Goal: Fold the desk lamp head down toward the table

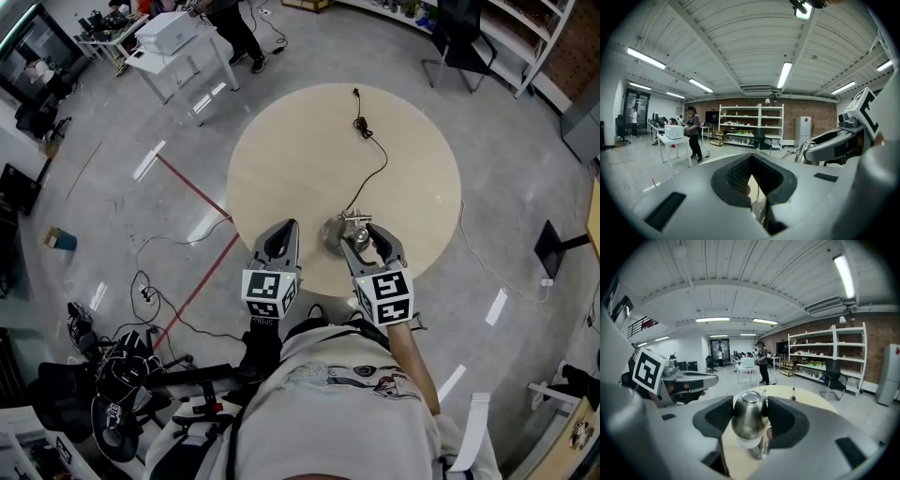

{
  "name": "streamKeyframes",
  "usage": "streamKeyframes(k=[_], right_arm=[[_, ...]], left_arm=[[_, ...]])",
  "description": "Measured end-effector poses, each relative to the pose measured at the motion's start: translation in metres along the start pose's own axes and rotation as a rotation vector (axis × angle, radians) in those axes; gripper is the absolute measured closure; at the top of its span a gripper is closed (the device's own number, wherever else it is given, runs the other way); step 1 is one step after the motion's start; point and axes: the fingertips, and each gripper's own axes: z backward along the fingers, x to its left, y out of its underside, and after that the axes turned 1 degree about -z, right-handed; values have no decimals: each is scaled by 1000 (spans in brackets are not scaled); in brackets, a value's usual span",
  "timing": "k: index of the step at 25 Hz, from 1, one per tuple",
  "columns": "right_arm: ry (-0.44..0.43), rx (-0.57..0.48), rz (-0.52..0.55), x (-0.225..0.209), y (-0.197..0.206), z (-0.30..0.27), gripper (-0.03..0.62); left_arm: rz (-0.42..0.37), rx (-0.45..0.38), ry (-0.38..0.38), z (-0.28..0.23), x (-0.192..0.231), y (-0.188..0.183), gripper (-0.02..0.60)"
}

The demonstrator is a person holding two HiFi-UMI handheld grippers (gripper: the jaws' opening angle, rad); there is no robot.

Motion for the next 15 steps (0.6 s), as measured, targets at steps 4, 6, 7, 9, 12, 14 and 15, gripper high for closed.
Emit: streamKeyframes(k=[4, 6, 7, 9, 12, 14, 15], right_arm=[[5, 0, 12, 2, 9, 3, 356], [5, 4, 13, 4, 12, 4, 358], [4, 7, 14, 5, 14, 5, 358], [6, 13, 18, 6, 18, 7, 358], [7, 22, 20, 8, 26, 9, 358], [7, 24, 21, 9, 29, 10, 358], [6, 25, 23, 10, 30, 10, 359]], left_arm=[[-3, 4, 10, -2, -4, 3, 581], [-4, 6, 13, -3, -5, 5, 581], [-4, 6, 14, -3, -5, 5, 581], [-4, 6, 16, -4, -6, 4, 581], [-4, 6, 20, -5, -8, 5, 581], [-3, 6, 21, -6, -9, 6, 581], [-2, 7, 23, -6, -9, 6, 581]])
